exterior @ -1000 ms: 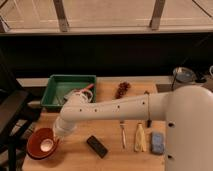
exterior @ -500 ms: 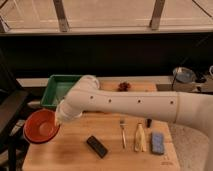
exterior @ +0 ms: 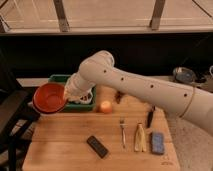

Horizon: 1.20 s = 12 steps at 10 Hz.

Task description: Stack bowls into tray

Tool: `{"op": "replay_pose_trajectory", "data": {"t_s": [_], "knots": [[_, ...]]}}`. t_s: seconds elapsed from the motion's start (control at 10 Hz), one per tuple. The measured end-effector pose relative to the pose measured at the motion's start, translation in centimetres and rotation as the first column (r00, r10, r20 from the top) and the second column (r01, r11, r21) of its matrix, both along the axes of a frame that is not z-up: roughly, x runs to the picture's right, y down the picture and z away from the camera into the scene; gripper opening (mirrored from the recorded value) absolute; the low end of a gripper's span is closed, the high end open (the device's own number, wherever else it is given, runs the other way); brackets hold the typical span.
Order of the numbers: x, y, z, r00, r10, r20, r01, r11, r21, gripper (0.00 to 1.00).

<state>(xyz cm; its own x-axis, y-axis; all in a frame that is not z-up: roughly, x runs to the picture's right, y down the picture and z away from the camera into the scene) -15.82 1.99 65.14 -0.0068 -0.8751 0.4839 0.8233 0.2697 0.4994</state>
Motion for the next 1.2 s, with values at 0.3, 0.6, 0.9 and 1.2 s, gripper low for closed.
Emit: {"op": "replay_pose_trajectory", "data": {"t_s": [0.3,0.6,0.9,1.2], "knots": [[0.7,-1.7,0.8,1.000,0.016,-0.016,-0.016,0.9999,-0.004,0.00],[0.6,-1.6,0.8,1.000,0.014,-0.016,-0.014,0.9999,-0.004,0.00],[2.1,-2.6,2.1,0.997,0.051,-0.051,-0.052,0.9983,-0.026,0.00],[6.3,-4.8,6.5,0.990,0.095,-0.108,-0.104,0.9916,-0.076,0.00]]}}
